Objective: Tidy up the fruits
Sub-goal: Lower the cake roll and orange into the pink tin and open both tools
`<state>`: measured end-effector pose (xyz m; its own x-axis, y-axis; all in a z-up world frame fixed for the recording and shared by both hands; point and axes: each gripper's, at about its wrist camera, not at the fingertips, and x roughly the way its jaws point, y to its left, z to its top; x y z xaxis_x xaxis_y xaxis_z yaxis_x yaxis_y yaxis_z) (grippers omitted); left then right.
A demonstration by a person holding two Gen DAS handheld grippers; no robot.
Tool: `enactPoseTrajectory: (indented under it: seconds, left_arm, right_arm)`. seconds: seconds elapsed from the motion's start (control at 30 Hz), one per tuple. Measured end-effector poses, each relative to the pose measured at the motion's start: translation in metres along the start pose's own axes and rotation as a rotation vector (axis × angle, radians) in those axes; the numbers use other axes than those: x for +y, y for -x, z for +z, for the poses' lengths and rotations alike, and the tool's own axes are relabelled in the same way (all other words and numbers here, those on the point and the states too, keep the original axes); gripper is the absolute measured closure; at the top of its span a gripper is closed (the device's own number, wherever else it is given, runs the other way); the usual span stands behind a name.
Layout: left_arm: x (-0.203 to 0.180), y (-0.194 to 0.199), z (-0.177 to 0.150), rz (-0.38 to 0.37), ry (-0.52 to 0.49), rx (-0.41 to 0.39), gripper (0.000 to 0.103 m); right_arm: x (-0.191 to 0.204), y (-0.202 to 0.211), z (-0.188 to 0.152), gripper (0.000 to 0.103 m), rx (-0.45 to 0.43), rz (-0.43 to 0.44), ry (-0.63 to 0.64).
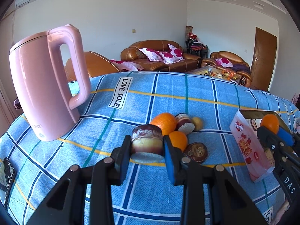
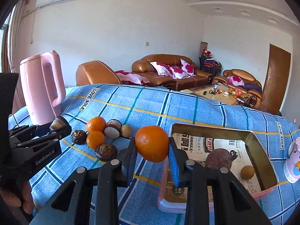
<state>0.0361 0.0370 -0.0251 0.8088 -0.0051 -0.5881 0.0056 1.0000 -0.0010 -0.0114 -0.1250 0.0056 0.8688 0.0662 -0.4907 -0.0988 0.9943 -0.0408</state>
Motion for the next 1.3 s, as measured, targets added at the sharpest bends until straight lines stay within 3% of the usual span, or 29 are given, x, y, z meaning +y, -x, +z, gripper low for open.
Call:
enactPoseTrajectory:
  seconds: [0.4, 0.93, 1.13, 1.3]
  left_arm:
    - [-0.04, 0.006, 0.002, -0.054, -0.042, -0.035, 0.068]
    - [-0.131, 0.004, 0.007, -0.176, -0.176, -0.012, 0.068]
    - [-0.167, -0.003, 0.01, -0.184, -0.21, 0.003, 0.067]
    - [-0.189, -0.002, 0.014, -0.218, -0.22, -0.005, 0.067]
  right_arm:
    - [-0.046, 0.0, -0.007, 0.07, 0.013, -0.085, -0.027]
    - [-0.137, -0.001, -0.013, 0.07, 0.036, -0.24, -0.152]
    - [-0.163, -0.001, -0.016, 0.07, 0.055, -0.25, -0.193]
    - [-0.174, -0.008, -0.017, 0.07, 0.089, -0.209, -0.221]
